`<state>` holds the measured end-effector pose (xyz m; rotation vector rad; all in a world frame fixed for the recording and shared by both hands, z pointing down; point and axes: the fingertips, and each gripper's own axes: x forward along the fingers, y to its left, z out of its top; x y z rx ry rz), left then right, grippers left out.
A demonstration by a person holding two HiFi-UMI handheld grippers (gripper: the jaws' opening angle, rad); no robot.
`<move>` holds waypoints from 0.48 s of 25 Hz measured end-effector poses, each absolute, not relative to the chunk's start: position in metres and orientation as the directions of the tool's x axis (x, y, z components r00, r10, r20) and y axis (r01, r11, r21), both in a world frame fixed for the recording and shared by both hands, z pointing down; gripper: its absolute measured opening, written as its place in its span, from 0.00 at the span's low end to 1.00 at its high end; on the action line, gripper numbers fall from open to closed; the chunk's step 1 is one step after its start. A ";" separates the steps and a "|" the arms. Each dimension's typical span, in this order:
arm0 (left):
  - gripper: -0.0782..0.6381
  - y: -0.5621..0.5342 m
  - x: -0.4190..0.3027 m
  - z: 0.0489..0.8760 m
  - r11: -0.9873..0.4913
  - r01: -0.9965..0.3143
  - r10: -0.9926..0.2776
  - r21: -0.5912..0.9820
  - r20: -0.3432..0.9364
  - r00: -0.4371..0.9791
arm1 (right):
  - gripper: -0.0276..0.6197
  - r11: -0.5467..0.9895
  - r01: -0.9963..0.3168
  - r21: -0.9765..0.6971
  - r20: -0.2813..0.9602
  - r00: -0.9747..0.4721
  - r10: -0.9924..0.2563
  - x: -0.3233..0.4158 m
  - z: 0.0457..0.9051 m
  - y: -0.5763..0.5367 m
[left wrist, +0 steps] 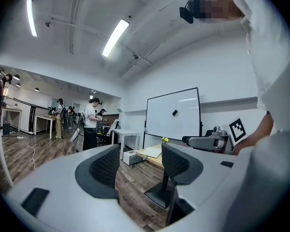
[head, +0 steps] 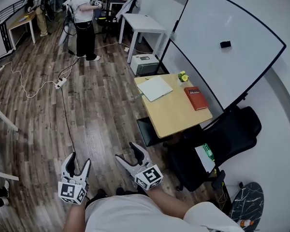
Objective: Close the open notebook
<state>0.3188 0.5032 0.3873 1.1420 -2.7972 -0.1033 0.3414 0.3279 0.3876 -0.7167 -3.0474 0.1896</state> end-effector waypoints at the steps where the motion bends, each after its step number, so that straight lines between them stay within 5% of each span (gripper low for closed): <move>1: 0.47 0.501 0.318 0.389 0.715 -0.691 -0.699 0.108 0.083 -0.711 | 0.57 0.886 0.448 -0.120 -0.024 -0.894 0.448 0.341 0.389 0.325; 12: 0.46 0.482 0.298 0.403 0.737 -0.662 -0.675 0.140 0.099 -0.731 | 0.57 0.885 0.436 -0.165 -0.012 -0.898 0.440 0.329 0.410 0.293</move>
